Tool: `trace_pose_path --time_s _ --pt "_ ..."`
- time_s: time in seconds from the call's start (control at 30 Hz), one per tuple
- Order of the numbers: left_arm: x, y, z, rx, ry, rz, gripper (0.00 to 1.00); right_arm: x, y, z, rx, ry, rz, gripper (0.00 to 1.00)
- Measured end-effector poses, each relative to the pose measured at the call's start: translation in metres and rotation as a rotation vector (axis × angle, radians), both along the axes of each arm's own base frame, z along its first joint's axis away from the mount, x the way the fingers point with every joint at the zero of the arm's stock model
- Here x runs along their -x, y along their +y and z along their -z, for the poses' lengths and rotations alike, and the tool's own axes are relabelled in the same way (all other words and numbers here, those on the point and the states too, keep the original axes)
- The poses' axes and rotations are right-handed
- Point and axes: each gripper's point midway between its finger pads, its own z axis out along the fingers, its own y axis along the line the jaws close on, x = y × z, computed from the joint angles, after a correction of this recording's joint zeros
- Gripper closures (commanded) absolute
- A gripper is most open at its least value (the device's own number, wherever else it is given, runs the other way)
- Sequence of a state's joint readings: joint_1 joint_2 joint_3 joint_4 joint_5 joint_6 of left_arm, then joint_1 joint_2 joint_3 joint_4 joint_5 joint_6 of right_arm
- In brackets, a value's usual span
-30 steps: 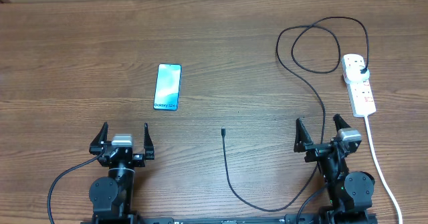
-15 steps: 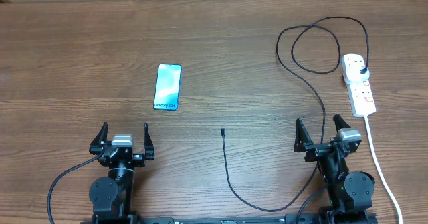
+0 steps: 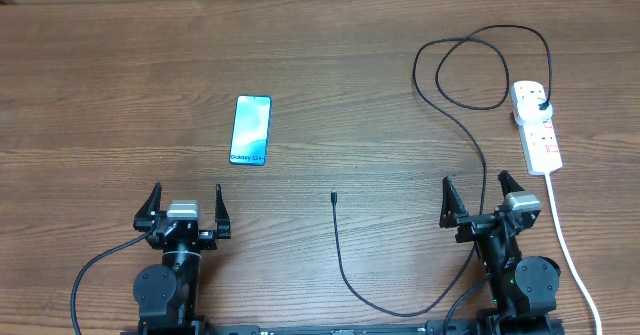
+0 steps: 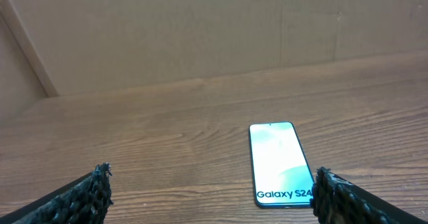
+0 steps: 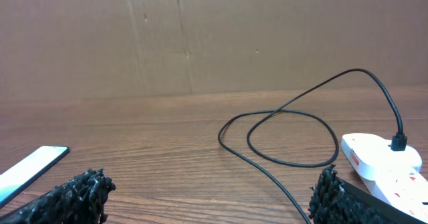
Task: Plug charger to phone and switch on socket
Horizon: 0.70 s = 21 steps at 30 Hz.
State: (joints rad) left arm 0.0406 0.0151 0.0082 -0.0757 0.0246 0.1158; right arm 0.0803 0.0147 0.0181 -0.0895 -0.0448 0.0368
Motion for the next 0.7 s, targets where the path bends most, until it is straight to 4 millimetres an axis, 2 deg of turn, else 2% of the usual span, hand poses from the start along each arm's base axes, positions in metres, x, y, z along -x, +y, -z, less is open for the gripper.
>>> trace_pose_path --time_s 0.53,0.7 --pt "0.0 0.0 0.0 0.0 -0.001 0.0 0.0 -0.001 0.0 0.006 0.002 0.025 0.001 0.0" --pt "-0.001 0.0 -0.018 -0.002 -0.074 0.0 0.0 -0.001 0.0 0.006 0.002 0.025 0.0 0.0"
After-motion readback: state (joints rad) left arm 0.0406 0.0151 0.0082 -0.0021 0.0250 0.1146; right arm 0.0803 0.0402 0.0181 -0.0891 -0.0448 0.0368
